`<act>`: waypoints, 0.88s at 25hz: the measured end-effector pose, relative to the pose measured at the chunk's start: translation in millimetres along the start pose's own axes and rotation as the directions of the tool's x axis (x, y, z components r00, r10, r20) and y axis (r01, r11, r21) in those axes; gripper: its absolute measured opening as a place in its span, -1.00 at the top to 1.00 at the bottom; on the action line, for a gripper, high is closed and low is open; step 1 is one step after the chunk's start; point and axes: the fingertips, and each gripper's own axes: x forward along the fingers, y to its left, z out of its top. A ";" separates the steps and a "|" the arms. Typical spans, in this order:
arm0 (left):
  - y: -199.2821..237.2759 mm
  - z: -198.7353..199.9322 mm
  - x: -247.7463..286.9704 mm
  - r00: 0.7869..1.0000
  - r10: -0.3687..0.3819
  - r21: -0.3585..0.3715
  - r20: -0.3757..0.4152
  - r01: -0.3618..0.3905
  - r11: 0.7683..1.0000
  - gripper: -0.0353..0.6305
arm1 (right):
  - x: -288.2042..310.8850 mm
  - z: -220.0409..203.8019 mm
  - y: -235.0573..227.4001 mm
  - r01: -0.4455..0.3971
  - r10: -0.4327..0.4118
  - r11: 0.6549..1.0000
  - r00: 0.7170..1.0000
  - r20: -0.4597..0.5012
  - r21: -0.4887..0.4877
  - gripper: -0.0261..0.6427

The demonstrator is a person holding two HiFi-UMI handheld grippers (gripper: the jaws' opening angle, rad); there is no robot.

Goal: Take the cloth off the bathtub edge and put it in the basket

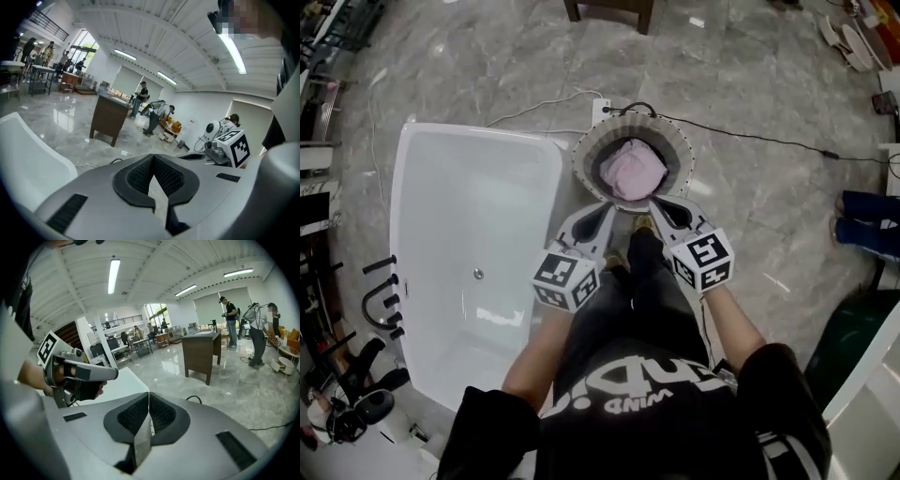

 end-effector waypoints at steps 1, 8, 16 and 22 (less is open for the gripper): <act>-7.3 11.6 -7.6 1.000 -0.004 0.010 0.009 0.004 1.000 0.86 | -10.7 12.2 5.6 0.001 -0.001 1.000 1.000 0.013 0.006 0.88; -62.6 63.4 -44.2 0.994 -0.054 0.105 0.096 0.044 0.994 0.85 | -91.5 77.9 31.2 0.051 -0.053 0.999 0.983 0.177 0.018 0.88; -82.5 88.8 -82.5 0.986 -0.075 0.190 0.151 0.045 0.981 0.85 | -141.1 108.3 50.5 0.082 -0.080 0.997 0.946 0.315 0.007 0.88; -85.6 85.8 -106.4 0.978 -0.023 0.210 0.209 -0.021 0.977 0.85 | -148.9 98.3 67.8 0.059 -0.052 0.998 0.944 0.326 -0.012 0.88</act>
